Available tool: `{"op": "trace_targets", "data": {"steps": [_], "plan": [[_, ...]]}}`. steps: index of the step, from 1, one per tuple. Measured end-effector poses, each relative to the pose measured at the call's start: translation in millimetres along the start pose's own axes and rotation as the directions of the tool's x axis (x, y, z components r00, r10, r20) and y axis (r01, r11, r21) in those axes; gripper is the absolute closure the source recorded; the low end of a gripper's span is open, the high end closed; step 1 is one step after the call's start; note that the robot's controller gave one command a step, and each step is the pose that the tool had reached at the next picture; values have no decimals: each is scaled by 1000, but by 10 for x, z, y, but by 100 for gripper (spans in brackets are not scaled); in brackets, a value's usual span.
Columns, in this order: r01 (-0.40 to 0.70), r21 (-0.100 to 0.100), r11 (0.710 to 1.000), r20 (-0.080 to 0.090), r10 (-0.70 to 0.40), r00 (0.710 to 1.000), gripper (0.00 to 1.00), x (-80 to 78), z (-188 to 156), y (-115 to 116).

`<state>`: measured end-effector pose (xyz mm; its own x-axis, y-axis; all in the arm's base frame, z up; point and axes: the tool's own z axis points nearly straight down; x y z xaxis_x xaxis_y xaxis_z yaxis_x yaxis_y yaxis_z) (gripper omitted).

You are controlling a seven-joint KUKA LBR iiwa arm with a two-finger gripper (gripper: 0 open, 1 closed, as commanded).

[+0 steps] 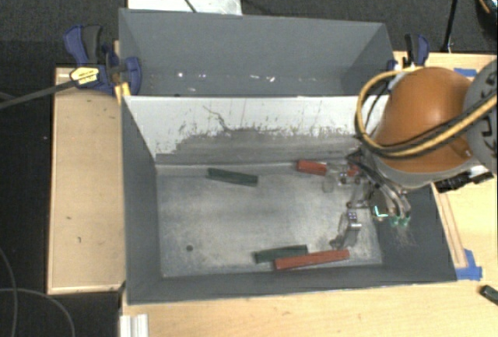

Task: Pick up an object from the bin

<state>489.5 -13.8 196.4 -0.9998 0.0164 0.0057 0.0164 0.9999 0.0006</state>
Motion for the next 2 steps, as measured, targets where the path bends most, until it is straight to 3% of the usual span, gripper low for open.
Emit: {"op": "trace_targets", "data": {"steps": [1, 2], "plan": [[145, 1, 989, 1, -145, 989, 0, 137, 589, -445], [230, 3, 973, 10, -230, 973, 0, 29, 1277, -658]]}}
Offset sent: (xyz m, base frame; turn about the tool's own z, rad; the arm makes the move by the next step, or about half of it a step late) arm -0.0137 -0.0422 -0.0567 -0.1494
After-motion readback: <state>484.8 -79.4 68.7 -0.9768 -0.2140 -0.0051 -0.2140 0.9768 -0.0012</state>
